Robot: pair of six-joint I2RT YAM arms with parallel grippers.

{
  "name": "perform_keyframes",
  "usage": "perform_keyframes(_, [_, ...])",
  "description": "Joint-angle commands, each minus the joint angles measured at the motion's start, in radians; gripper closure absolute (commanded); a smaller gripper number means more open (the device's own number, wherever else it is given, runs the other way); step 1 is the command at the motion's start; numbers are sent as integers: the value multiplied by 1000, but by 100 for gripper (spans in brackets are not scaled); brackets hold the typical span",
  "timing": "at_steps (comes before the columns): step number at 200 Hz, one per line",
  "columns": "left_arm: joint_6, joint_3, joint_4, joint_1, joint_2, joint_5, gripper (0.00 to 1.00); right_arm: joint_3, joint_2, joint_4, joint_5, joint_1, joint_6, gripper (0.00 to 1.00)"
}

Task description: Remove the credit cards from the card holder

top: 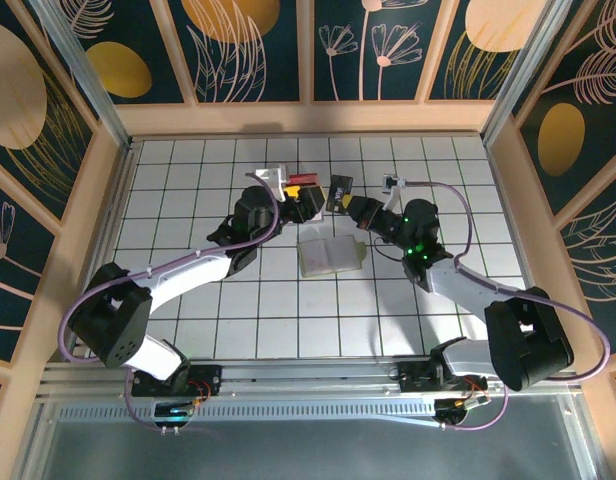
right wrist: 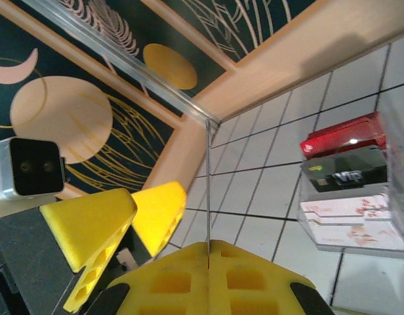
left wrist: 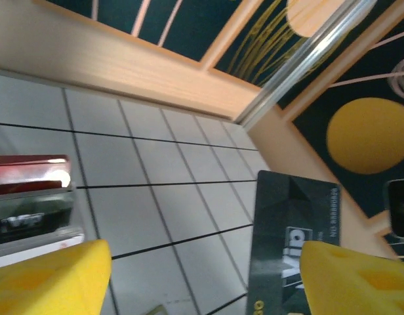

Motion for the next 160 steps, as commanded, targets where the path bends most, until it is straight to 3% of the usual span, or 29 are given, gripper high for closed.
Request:
perform_keyframes(1, [-19, 24, 118, 21, 27, 157, 31, 12, 24, 121, -80, -7, 34, 100])
perform_keyframes(36, [-52, 32, 198, 46, 62, 270, 42, 16, 51, 183, -129, -6, 65, 100])
perform_keyframes(105, [-57, 55, 228, 45, 110, 338, 62, 32, 87, 230, -176, -7, 92, 100])
perform_keyframes(160, [6, 76, 182, 47, 99, 328, 97, 32, 93, 208, -167, -7, 86, 100])
